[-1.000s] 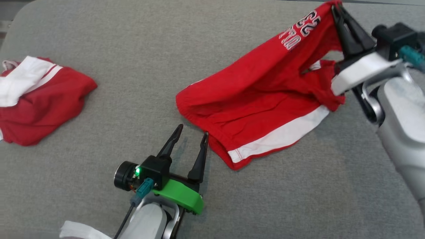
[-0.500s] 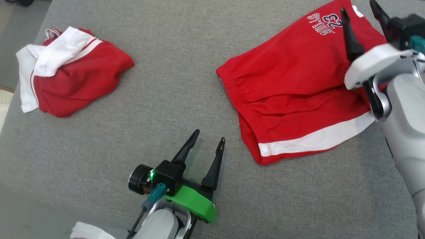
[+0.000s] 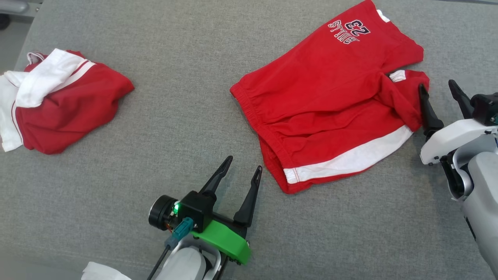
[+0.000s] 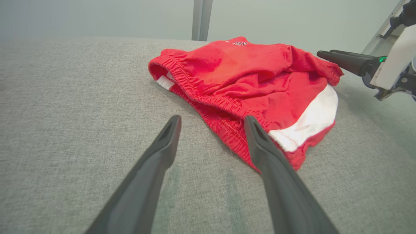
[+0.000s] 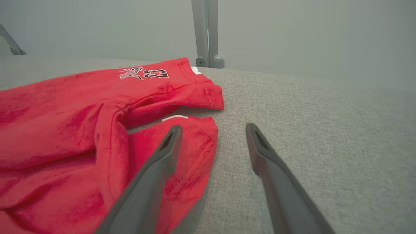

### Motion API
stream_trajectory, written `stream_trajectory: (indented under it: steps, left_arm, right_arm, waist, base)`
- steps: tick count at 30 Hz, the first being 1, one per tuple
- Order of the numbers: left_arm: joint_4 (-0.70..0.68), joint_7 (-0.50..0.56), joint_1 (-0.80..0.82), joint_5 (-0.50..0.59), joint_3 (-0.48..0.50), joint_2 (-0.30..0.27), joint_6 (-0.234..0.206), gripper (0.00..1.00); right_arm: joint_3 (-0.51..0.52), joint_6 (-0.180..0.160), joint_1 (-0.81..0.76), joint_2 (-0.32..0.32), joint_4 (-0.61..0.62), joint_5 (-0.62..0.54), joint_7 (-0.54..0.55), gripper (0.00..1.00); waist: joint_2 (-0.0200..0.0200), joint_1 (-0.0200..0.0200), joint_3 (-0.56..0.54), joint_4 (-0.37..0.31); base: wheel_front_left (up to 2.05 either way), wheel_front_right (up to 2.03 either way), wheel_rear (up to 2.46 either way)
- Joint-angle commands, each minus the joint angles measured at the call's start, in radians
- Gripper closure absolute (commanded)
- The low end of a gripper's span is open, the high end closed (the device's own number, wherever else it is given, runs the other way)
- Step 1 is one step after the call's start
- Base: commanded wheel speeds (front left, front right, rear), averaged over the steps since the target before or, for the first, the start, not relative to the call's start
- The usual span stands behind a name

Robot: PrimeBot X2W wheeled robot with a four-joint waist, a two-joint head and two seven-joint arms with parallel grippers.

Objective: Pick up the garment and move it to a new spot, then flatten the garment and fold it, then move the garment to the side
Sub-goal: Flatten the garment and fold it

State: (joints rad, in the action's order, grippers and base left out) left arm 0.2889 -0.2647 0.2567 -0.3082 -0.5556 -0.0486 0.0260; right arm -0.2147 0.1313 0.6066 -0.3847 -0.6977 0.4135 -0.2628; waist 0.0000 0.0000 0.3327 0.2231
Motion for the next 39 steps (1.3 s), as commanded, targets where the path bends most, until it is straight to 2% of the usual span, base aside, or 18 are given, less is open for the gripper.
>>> stream_trajectory:
  steps: [1, 10, 13, 17, 23, 30, 32, 33, 37, 39]
  left_arm:
    - [0.0, 0.0, -0.011, 0.0, 0.003, -0.004, 0.0, 0.0]
    - [0.007, 0.0, -0.023, -0.008, 0.006, -0.003, 0.002, 0.0]
    - [-0.006, 0.0, -0.031, -0.003, 0.002, -0.003, 0.007, 0.0]
    - [-0.01, 0.0, -0.048, 0.004, 0.015, -0.004, 0.0, 0.0]
    - [-0.002, 0.0, -0.062, 0.019, 0.03, -0.003, 0.006, 0.0]
    - [0.001, 0.0, -0.053, 0.01, 0.037, -0.004, 0.011, 0.0]
    - [0.004, 0.0, -0.053, 0.006, 0.041, -0.004, 0.011, 0.0]
    - [0.005, 0.0, -0.054, 0.005, 0.043, -0.004, 0.012, 0.0]
    - [0.009, 0.0, -0.068, 0.004, 0.057, -0.003, 0.007, 0.0]
    - [0.009, 0.001, -0.088, 0.014, 0.071, -0.003, 0.014, 0.0]
  right_arm:
    - [-0.006, -0.001, 0.004, -0.004, 0.011, 0.004, -0.003, 0.0]
    - [-0.064, -0.001, 0.037, -0.01, -0.05, 0.043, -0.003, 0.0]
    - [-0.035, -0.001, -0.001, 0.002, -0.005, 0.064, -0.003, 0.0]
    - [-0.001, -0.001, -0.1, 0.023, 0.114, 0.08, -0.003, 0.0]
    - [-0.038, -0.001, -0.222, 0.035, 0.162, 0.052, -0.003, 0.0]
    - [-0.051, -0.001, -0.178, 0.038, 0.112, -0.033, -0.003, 0.0]
    - [-0.059, -0.001, -0.159, 0.04, 0.086, -0.045, -0.003, 0.85]
    - [-0.056, -0.001, -0.148, 0.042, 0.081, -0.053, -0.003, 1.0]
    - [-0.04, -0.001, -0.141, 0.052, 0.082, -0.058, -0.003, 1.0]
    - [-0.02, -0.001, -0.167, 0.063, 0.12, -0.054, -0.003, 1.0]
  waist:
    - [0.0, 0.0, 0.006, 0.008]
    - [0.0, 0.0, 0.001, 0.026]
    - [0.0, 0.0, -0.011, 0.025]
    - [0.0, 0.0, -0.04, 0.012]
    - [0.0, 0.0, -0.064, -0.01]
    - [0.0, 0.0, -0.044, -0.008]
    - [0.0, 0.0, -0.041, -0.004]
    - [0.0, 0.0, -0.042, -0.003]
    - [0.0, 0.0, -0.059, -0.017]
    - [0.0, 0.0, -0.091, -0.047]
  base:
    - [0.0, 0.0, 0.0]
    - [0.0, 0.0, 0.0]
    - [0.0, 0.0, 0.0]
    - [0.0, 0.0, 0.0]
    - [0.0, 0.0, 0.0]
    - [0.0, 0.0, 0.0]
    - [0.0, 0.0, 0.0]
    - [0.0, 0.0, 0.0]
    - [0.0, 0.0, 0.0]
    - [0.0, 0.0, 0.0]
